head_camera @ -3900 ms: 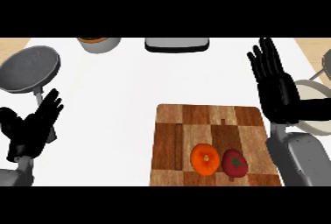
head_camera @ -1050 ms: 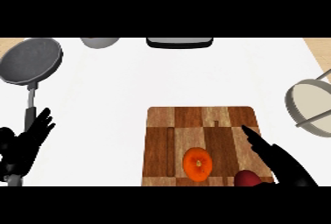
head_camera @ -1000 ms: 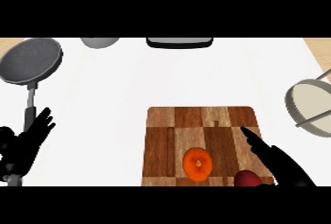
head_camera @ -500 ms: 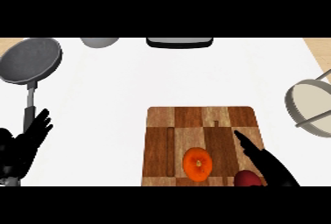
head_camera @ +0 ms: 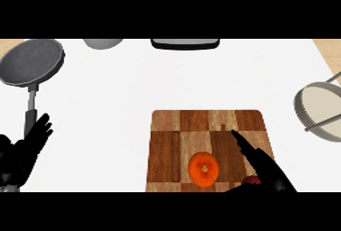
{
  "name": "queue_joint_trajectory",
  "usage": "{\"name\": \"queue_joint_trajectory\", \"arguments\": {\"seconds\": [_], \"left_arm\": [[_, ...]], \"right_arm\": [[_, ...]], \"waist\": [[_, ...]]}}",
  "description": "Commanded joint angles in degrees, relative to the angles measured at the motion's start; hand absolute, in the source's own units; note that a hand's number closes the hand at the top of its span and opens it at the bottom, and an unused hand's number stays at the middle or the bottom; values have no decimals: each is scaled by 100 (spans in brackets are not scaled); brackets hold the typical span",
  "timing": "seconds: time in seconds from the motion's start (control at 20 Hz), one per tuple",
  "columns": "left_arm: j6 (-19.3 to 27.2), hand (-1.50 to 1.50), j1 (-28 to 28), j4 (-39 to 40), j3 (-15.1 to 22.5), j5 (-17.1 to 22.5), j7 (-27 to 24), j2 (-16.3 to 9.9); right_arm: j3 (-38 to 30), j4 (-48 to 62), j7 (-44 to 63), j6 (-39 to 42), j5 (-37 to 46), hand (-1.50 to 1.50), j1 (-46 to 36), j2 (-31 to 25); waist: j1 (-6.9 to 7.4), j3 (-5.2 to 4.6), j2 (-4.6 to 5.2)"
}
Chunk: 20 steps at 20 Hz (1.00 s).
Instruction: Pick the squash from the cutting board and place it in the tiered basket
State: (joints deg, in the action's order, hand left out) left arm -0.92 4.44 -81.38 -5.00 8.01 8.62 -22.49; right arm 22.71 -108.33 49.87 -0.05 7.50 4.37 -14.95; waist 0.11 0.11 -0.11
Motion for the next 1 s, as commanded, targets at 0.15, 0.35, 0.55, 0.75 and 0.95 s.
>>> {"name": "queue_joint_trajectory", "arguments": {"seconds": [0.15, 0.35, 0.55, 0.75, 0.95], "left_arm": [[-141, 0, 25, -384, -91, -142, 436, 179], [-250, 0, 12, 102, -203, -363, -129, 340], [-178, 0, -130, 109, -233, -475, 22, 376], [-429, 0, -317, 464, -409, -339, -112, 255], [-293, 0, -273, 409, -354, -491, -117, 367]], "right_arm": [[-340, 949, -388, 137, 99, -150, -399, 453], [22, 894, -492, -88, 538, -150, -136, 781], [-11, 811, -279, 151, 437, -150, -209, 793], [106, 1410, -1021, 123, 437, -150, -77, 942], [498, 1640, -1749, -414, 1157, 150, -210, 1275]], "waist": [[7, -9, 10], [-3, -10, 9], [-3, -10, 8], [-11, -10, 15], [-6, -10, 14]]}}
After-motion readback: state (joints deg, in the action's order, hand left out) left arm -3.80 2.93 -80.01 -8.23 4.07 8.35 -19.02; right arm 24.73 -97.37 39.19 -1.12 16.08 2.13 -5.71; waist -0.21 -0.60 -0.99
